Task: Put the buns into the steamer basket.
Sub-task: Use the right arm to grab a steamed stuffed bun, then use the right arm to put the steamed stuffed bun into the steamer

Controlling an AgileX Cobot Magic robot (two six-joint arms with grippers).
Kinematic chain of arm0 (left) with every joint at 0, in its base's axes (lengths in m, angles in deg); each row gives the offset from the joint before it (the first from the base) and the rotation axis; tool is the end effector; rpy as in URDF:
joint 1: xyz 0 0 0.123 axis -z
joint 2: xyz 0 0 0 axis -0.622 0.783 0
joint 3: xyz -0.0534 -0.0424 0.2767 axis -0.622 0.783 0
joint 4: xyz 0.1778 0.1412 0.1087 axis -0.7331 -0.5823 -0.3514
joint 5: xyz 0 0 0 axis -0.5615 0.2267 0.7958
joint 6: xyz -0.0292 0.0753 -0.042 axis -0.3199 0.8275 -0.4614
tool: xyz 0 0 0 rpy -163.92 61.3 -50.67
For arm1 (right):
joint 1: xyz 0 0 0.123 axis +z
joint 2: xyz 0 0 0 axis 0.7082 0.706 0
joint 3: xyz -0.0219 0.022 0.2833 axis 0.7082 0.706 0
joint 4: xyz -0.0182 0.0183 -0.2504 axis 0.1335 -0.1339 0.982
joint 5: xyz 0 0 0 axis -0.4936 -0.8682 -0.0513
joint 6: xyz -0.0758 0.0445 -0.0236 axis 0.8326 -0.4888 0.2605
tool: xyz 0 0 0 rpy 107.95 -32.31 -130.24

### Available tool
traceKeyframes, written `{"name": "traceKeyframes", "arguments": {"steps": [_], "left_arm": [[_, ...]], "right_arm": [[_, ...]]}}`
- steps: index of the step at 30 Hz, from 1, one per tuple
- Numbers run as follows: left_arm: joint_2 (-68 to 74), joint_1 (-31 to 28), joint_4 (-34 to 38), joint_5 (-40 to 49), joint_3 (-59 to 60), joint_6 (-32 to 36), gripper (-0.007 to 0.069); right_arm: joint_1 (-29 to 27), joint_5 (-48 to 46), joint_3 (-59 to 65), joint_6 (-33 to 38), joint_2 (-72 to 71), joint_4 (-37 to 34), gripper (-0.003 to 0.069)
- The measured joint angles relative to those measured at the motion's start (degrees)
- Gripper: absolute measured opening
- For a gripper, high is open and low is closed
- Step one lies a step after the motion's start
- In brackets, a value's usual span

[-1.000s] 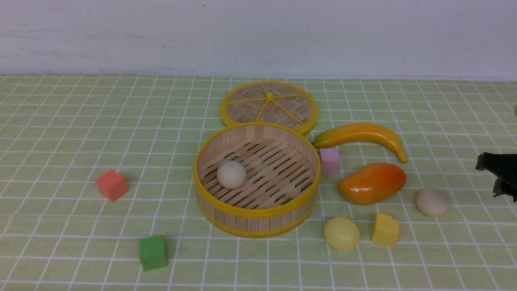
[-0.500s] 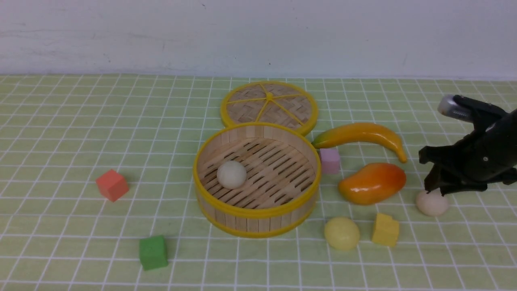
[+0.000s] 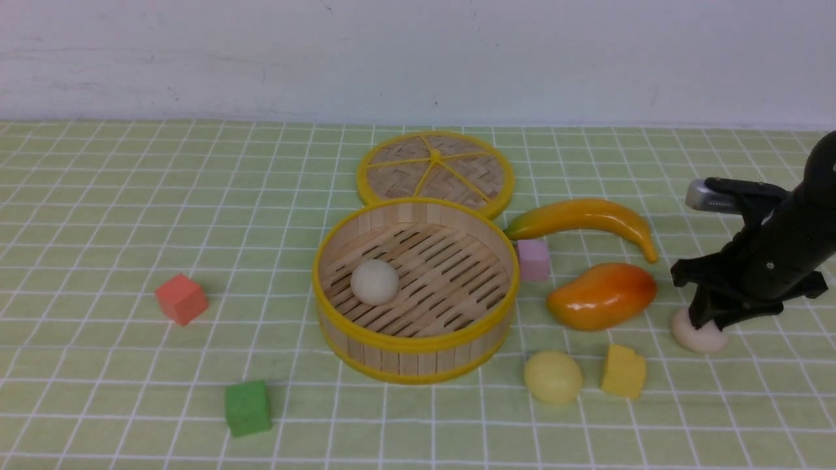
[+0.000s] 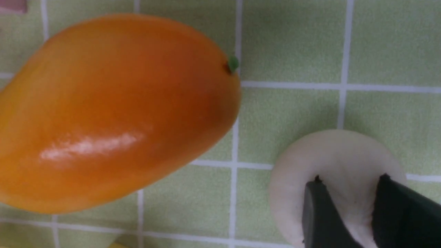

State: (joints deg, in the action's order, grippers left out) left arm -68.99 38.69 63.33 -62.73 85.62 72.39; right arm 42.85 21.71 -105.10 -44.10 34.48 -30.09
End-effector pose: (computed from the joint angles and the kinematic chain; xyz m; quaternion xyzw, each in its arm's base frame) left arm 0.0522 -0.0033 0.1690 -0.0220 0.8105 -0.0391 0.5840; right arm 0.3903 0.0001 0.1813 0.0182 0.9842 0.0822 0.1561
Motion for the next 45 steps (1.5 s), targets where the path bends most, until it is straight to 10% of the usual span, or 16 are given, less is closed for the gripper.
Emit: {"name": "traceKeyframes", "arguments": {"steps": [11,26,37,45], "left_arm": [[0.0,0.0,0.0,0.0,0.0,0.0,0.0103],[0.0,0.0,0.0,0.0,0.0,0.0,0.0111],[0.0,0.0,0.0,0.0,0.0,0.0,0.0116],[0.0,0.0,0.0,0.0,0.0,0.0,0.0122]], "right_arm": [[0.0,-1.02,-0.17,0.0,0.35,-1.75,0.0005],[1.56,-8.19,-9.92,3.2,-4.69,-9.81,0.0003],[20.09,-9.35,-32.15,10.14,5.78,-16.81,0.0003],[22.26,-7.8,-38.0,10.08,15.64,-15.14,0.0003]]}}
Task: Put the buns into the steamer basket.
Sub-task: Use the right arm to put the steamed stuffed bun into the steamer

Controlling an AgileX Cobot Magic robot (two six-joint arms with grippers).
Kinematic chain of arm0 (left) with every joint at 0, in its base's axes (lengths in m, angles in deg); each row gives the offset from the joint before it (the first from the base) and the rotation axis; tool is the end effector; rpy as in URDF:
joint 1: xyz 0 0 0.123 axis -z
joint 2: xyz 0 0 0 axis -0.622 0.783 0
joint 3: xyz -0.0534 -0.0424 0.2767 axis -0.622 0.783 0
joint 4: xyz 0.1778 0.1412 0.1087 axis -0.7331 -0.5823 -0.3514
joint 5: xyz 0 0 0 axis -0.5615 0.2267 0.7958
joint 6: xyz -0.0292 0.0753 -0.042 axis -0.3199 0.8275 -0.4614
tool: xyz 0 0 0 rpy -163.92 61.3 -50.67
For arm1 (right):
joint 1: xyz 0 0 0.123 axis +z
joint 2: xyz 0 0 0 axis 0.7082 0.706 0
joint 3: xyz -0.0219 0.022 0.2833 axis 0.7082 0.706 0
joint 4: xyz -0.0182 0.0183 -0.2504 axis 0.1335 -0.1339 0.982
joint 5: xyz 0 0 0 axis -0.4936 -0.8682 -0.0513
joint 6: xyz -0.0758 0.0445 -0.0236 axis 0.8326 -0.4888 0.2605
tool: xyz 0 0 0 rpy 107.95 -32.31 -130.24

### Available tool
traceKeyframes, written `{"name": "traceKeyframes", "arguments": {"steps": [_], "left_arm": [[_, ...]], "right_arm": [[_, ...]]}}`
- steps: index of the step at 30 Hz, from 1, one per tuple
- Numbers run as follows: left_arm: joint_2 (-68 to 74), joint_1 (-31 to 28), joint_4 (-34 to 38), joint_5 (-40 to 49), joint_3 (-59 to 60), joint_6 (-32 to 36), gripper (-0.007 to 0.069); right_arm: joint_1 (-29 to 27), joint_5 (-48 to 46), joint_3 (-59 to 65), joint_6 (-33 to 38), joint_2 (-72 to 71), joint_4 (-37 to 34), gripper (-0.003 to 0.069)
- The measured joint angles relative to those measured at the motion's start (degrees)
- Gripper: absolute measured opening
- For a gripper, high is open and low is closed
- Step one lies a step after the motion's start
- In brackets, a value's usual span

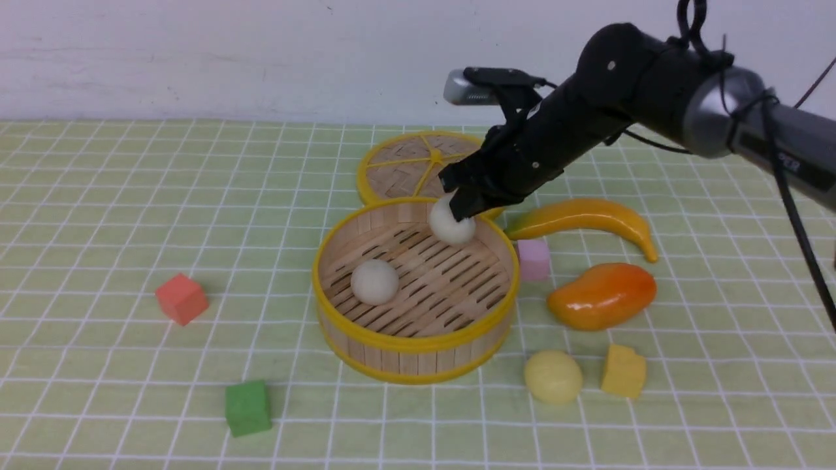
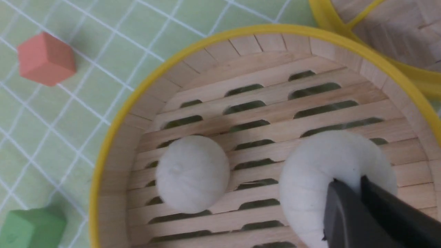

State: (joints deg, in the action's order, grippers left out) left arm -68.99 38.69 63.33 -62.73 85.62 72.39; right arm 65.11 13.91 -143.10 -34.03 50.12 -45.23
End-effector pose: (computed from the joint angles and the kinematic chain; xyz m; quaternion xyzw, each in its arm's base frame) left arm 0.0522 -0.0033 0.1690 -0.0220 0.8105 -0.0391 0.5840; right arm 0.4558 0.2030 0.2472 -0.2167 0.9107 0.2347 0.2619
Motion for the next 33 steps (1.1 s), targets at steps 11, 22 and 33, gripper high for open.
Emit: {"name": "traceKeyframes", "arguments": {"steps": [11,22,33], "left_arm": [[0.0,0.0,0.0,0.0,0.0,0.0,0.013],[0.0,0.0,0.0,0.0,0.0,0.0,0.0141],[0.0,0.0,0.0,0.0,0.0,0.0,0.0148]], "right_arm": [[0.0,0.33,-0.11,0.0,3.64,4.55,0.0013],[0.0,-0.57,-0.11,-3.08,3.64,4.49,0.0103],[-0.05,-7.1,-0.11,-4.13,0.39,4.55,0.0379]]}}
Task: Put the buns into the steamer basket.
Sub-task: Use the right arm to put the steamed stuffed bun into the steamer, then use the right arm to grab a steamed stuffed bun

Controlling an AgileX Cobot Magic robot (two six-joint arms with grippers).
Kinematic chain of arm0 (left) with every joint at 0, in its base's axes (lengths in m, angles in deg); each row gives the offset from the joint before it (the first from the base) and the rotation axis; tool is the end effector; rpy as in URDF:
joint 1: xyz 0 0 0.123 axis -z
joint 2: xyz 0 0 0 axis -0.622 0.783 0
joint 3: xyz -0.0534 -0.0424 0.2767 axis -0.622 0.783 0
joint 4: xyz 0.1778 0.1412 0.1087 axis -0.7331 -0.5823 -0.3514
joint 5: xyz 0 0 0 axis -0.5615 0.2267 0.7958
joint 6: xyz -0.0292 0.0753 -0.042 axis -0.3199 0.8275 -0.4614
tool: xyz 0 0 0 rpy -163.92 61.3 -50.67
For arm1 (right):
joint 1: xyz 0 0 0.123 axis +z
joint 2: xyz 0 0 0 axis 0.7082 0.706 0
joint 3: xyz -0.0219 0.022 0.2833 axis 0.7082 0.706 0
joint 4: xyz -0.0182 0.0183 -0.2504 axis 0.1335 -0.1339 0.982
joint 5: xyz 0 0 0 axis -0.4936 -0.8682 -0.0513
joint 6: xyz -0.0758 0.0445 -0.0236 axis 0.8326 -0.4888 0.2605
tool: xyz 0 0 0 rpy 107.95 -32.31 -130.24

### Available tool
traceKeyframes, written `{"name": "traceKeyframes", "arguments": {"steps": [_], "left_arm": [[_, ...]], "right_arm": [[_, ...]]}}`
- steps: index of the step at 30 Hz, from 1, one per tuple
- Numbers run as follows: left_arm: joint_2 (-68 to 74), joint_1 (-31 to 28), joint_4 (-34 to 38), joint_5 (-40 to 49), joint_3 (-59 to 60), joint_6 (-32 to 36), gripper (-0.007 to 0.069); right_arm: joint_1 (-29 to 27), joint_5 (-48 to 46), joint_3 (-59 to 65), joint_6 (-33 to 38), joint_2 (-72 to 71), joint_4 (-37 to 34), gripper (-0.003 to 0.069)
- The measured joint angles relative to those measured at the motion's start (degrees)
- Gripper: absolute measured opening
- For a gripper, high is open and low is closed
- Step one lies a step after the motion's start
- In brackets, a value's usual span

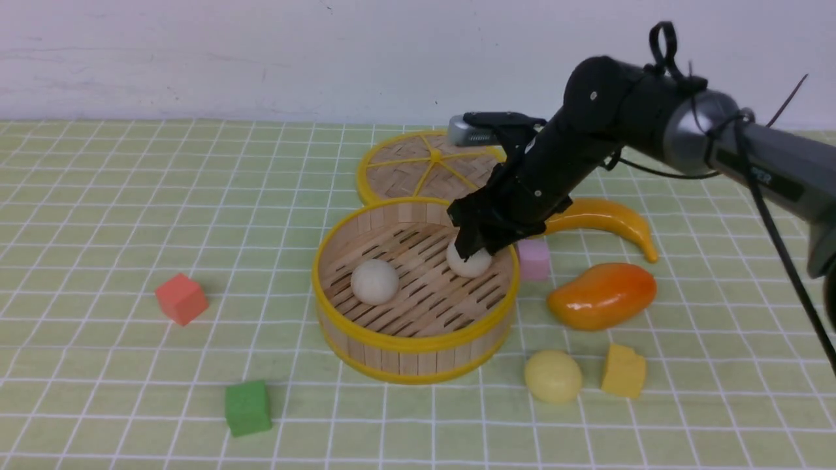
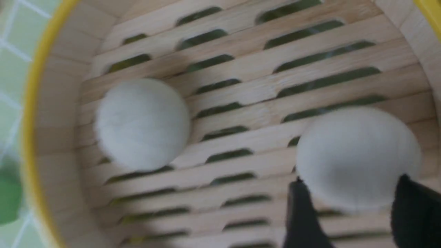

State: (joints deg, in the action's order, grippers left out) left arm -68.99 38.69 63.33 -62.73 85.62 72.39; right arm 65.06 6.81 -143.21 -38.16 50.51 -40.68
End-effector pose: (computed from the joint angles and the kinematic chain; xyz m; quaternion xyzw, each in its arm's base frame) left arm 0.0522 -0.0033 0.1690 -0.0220 0.8105 -0.0391 0.5840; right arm 0.4480 0.1974 0.2372 -0.2168 0.9327 0.2109 0.1963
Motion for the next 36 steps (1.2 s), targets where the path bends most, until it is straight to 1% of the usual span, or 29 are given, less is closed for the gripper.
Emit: {"name": "traceKeyframes", "arguments": {"steps": [3,5,7,8,12,18,21,25,27,28,31,36], "left_arm": [[0.0,0.0,0.0,0.0,0.0,0.0,0.0152],[0.0,0.0,0.0,0.0,0.0,0.0,0.0156],[0.0,0.0,0.0,0.0,0.0,0.0,0.016],[0.0,0.0,0.0,0.0,0.0,0.0,0.016],[0.0,0.0,0.0,0.0,0.0,0.0,0.0165],[0.0,0.0,0.0,0.0,0.0,0.0,0.0165],[0.0,0.0,0.0,0.0,0.0,0.0,0.0167],[0.0,0.0,0.0,0.0,0.0,0.0,0.0172],[0.0,0.0,0.0,0.0,0.0,0.0,0.0175],[0.0,0.0,0.0,0.0,0.0,0.0,0.0176],[0.0,0.0,0.0,0.0,0.0,0.0,0.0182],[0.0,0.0,0.0,0.0,0.0,0.0,0.0183]], "right_arm": [[-0.33,-3.21,0.57,0.06,-3.95,-0.32,0.0421],[-0.75,-3.97,3.47,0.2,-8.02,-0.63,0.0435],[-1.03,-3.88,7.52,0.82,-11.4,-0.68,0.0436],[-1.03,-3.9,7.52,0.82,-11.79,-0.68,0.0436],[-1.08,-3.85,18.48,3.34,-18.89,-0.7,0.0437],[-1.08,-5.84,30.56,3.88,-21.46,-0.7,0.0437],[-1.08,-4.84,35.82,3.93,-21.46,-0.43,0.0437],[-1.08,-1.9,37.81,4.11,-21.46,1.16,0.0437],[-1.08,1.4,37.97,4.11,-21.46,2.89,0.0437],[-1.08,1.69,37.97,4.11,-21.46,3.02,0.0437],[-1.08,6.44,37.97,4.11,-21.46,3.9,0.0437],[-1.08,7.68,37.97,4.11,-20.49,3.1,0.0437]]}}
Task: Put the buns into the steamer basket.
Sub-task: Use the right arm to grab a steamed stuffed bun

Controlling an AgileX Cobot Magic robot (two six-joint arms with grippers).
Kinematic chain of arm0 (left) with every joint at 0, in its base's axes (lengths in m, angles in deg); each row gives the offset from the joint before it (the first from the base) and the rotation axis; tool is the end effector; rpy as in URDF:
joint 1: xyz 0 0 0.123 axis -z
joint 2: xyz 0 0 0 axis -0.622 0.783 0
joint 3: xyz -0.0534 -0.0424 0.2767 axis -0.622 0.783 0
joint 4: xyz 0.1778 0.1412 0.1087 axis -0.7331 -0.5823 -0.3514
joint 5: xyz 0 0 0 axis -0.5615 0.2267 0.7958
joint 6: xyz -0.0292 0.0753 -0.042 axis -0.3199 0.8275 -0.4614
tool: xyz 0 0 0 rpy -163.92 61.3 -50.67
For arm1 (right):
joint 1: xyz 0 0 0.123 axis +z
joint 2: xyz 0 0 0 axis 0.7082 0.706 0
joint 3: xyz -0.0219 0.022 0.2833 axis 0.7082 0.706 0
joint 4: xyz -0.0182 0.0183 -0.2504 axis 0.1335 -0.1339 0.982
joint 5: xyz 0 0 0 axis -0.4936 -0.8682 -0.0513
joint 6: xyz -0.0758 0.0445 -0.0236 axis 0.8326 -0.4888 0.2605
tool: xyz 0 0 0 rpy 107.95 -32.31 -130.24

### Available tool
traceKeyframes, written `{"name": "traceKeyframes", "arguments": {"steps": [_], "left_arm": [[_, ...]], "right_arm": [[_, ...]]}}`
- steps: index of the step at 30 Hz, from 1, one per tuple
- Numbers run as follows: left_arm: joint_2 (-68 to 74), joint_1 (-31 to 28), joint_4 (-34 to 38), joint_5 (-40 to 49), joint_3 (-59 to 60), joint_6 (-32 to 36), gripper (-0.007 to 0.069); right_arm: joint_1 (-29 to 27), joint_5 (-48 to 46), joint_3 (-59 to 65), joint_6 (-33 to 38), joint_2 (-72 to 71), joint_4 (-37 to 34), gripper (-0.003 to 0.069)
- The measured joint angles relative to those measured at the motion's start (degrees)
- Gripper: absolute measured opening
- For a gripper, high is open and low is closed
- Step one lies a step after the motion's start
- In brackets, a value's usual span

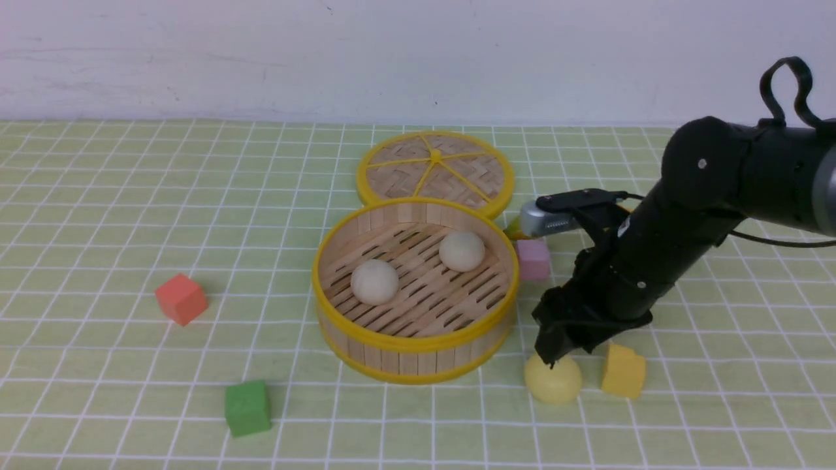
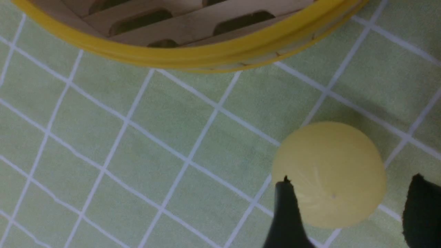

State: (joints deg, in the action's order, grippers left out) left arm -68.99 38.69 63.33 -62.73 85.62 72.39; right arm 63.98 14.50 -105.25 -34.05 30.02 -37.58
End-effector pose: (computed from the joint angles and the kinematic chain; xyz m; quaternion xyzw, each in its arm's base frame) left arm 0.0522 -0.0033 0.1690 -0.0220 0.8105 -0.0391 0.5840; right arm 0.3466 0.1460 0.2114 -0.2214 0.9542 0.1587 0.1240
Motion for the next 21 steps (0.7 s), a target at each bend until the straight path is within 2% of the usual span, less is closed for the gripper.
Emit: {"name": "traceKeyframes", "arguments": {"steps": [7,17,18,21], "left_arm": [[0.0,0.0,0.0,0.0,0.0,0.0,0.0183],[0.0,0.0,0.0,0.0,0.0,0.0,0.0193],[0.0,0.0,0.0,0.0,0.0,0.0,0.0194],[0.0,0.0,0.0,0.0,0.0,0.0,0.0197]], "right_arm": [[0.0,0.9,0.0,0.0,3.14,-0.13,0.0379],[0.0,3.85,0.0,0.0,4.91,-0.13,0.0181],[0.0,3.85,0.0,0.0,4.88,-0.13,0.0177],[0.0,3.66,0.0,0.0,4.93,-0.13,0.0102]]}}
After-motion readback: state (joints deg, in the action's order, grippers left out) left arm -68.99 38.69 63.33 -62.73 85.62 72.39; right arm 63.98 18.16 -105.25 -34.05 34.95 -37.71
